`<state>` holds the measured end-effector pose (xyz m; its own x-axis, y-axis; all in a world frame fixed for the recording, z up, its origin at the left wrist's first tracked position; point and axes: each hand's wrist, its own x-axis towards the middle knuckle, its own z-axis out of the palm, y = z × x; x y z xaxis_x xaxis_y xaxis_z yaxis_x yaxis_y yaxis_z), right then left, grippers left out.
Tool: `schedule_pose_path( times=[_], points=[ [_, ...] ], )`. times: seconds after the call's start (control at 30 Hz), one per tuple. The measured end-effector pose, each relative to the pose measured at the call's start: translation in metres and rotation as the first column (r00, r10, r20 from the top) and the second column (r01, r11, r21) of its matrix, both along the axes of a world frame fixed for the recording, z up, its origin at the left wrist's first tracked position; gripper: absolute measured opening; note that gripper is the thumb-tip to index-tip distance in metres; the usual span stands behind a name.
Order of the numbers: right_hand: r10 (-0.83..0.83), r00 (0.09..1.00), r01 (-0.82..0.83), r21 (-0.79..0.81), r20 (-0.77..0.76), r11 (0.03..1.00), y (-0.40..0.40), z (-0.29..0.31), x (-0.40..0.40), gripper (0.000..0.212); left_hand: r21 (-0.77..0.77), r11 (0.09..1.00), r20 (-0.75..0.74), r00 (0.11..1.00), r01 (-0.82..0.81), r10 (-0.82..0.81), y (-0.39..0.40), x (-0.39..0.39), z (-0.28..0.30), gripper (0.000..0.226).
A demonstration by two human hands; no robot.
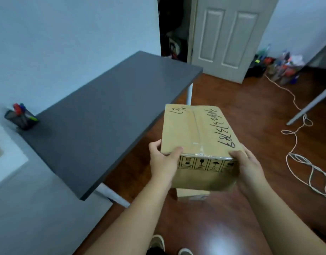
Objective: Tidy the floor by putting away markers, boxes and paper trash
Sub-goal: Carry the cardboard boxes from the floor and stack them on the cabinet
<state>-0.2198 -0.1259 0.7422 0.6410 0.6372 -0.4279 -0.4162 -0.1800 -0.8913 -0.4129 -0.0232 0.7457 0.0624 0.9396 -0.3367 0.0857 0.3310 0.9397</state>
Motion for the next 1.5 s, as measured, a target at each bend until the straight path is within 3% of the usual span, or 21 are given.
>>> schedule_pose_path(
  times=[0.13, 0.3, 0.4, 0.6, 0.87, 0.97, 1.07, 1.13, 1.2, 1.3, 1.5],
  points=[
    [0.038, 0.997, -0.048, 0.18, 0.061, 0.982, 0.027, 0.072, -0.014, 0.071, 0.208, 0.974, 0.115, 0.991, -0.085, 0.062, 0.016, -0.016, 0.066, 0.059],
    [0.17, 0.975, -0.212, 0.366, 0.145, 0.906, 0.064, 0.142, -0.079, 0.071, 0.421, 0.864, 0.251, 0.951, -0.275, 0.18, 0.024, -0.092, 0.131, 0.058],
    [0.305, 0.934, -0.357, 0.457, 0.185, 0.815, 0.094, 0.173, -0.145, 0.061, 0.49, 0.746, 0.341, 0.887, -0.451, 0.313, 0.025, -0.164, 0.162, 0.06],
    [0.566, 0.784, -0.597, 0.564, 0.256, 0.571, 0.155, 0.212, -0.322, 0.074, 0.524, 0.494, 0.451, 0.718, -0.694, 0.53, 0.015, -0.337, 0.201, 0.061],
    [0.795, 0.512, -0.785, 0.554, 0.326, 0.279, 0.198, 0.229, -0.596, 0.072, 0.512, 0.293, 0.338, 0.503, -0.808, 0.796, -0.015, -0.594, 0.244, 0.058],
    [0.806, 0.403, -0.866, 0.465, 0.434, 0.183, 0.205, 0.226, -0.675, 0.093, 0.478, 0.296, 0.247, 0.45, -0.827, 0.858, -0.015, -0.672, 0.239, 0.063],
    [0.798, 0.291, -0.929, 0.356, 0.528, 0.104, 0.215, 0.206, -0.732, 0.106, 0.542, 0.325, -0.162, 0.283, -0.775, 0.945, -0.001, -0.732, 0.214, 0.099],
    [0.781, 0.216, -0.958, 0.281, 0.587, 0.054, 0.224, 0.19, -0.76, 0.105, 0.588, 0.353, -0.337, 0.176, -0.728, 0.925, 0.008, -0.756, 0.194, 0.129],
    [0.75, 0.162, -0.977, 0.209, 0.641, 0.033, 0.235, 0.179, -0.781, 0.103, 0.604, 0.382, -0.379, 0.17, -0.699, 0.91, 0.017, -0.774, 0.179, 0.137],
    [0.736, 0.115, -0.991, 0.133, 0.667, 0.035, 0.256, 0.174, -0.801, 0.094, 0.643, 0.406, -0.365, 0.205, -0.65, 0.908, 0.029, -0.791, 0.165, 0.131],
    [0.768, 0.03, -0.996, 0.083, 0.639, -0.031, 0.274, 0.173, -0.807, 0.09, 0.702, 0.349, -0.299, 0.189, -0.621, 0.935, 0.036, -0.785, 0.155, 0.117]
  ],
)
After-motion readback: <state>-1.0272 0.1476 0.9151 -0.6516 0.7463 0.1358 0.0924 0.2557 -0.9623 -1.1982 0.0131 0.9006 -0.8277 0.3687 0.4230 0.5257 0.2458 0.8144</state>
